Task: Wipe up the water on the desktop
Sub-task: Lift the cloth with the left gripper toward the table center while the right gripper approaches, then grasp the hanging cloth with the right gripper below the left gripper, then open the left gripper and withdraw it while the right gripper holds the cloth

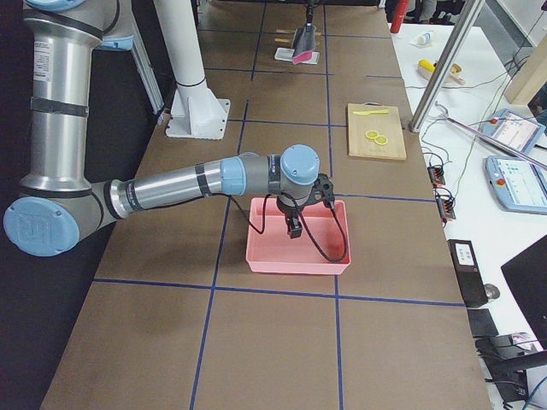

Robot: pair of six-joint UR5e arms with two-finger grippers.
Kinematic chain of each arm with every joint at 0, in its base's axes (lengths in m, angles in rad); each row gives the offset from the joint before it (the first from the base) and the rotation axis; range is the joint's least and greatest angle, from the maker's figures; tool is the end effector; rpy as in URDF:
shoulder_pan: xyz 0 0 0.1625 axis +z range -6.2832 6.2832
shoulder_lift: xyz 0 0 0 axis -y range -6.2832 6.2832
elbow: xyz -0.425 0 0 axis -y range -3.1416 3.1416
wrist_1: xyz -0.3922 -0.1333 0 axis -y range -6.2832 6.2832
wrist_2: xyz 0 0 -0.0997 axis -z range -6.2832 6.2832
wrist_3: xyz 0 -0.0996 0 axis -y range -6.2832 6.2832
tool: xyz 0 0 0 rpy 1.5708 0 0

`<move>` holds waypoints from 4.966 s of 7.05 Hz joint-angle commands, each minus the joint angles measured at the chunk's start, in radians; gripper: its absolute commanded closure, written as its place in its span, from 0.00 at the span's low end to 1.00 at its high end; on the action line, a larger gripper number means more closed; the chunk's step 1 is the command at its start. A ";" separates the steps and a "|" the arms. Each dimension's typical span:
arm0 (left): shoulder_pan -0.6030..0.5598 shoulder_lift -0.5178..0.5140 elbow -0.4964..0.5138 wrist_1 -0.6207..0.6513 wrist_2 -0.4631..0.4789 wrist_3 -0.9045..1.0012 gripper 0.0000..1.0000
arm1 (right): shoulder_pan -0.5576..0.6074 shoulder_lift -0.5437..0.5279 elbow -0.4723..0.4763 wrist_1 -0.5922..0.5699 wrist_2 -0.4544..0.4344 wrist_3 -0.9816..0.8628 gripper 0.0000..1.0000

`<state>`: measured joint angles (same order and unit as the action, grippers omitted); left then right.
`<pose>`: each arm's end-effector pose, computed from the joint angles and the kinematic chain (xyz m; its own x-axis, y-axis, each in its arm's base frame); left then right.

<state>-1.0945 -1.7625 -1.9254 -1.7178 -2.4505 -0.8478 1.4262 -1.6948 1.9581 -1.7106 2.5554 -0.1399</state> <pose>0.1943 -0.4999 0.3611 0.4898 -0.0296 -0.8713 0.0221 0.9995 -0.0215 -0.0124 -0.4346 0.5246 0.5075 -0.3164 0.8015 0.2159 0.9472 0.2373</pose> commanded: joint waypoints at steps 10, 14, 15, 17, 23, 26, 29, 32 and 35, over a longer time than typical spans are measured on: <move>0.372 -0.636 0.253 -0.006 0.248 -0.824 1.00 | -0.910 0.237 0.162 0.862 -0.894 1.229 0.00; 0.407 -0.681 0.249 -0.006 0.248 -0.974 1.00 | -1.173 0.397 0.150 0.718 -1.285 1.215 0.00; 0.407 -0.681 0.240 -0.003 0.249 -0.988 1.00 | -1.184 0.396 0.147 0.715 -1.310 1.212 0.01; 0.426 -0.680 0.232 -0.002 0.251 -1.025 1.00 | -1.202 0.397 0.130 0.715 -1.403 1.151 0.01; 0.501 -0.690 0.213 -0.005 0.248 -1.034 1.00 | -1.241 0.399 0.091 0.715 -1.509 1.112 0.07; 0.501 -0.689 0.213 -0.009 0.248 -1.030 0.91 | -1.254 0.397 0.094 0.715 -1.559 1.112 0.77; 0.501 -0.683 0.213 -0.009 0.249 -1.019 0.29 | -1.283 0.394 0.094 0.672 -1.630 1.097 0.91; 0.447 -0.638 0.148 -0.005 0.335 -0.957 0.11 | -1.282 0.386 0.099 0.637 -1.632 1.102 0.97; 0.328 -0.484 0.063 -0.005 0.326 -0.800 0.11 | -1.216 0.331 0.105 0.488 -1.432 1.230 1.00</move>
<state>-0.7247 -2.2973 -1.8382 -1.7228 -2.1229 -1.7121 0.1705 -1.3374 2.0632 -1.1840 1.0263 1.0104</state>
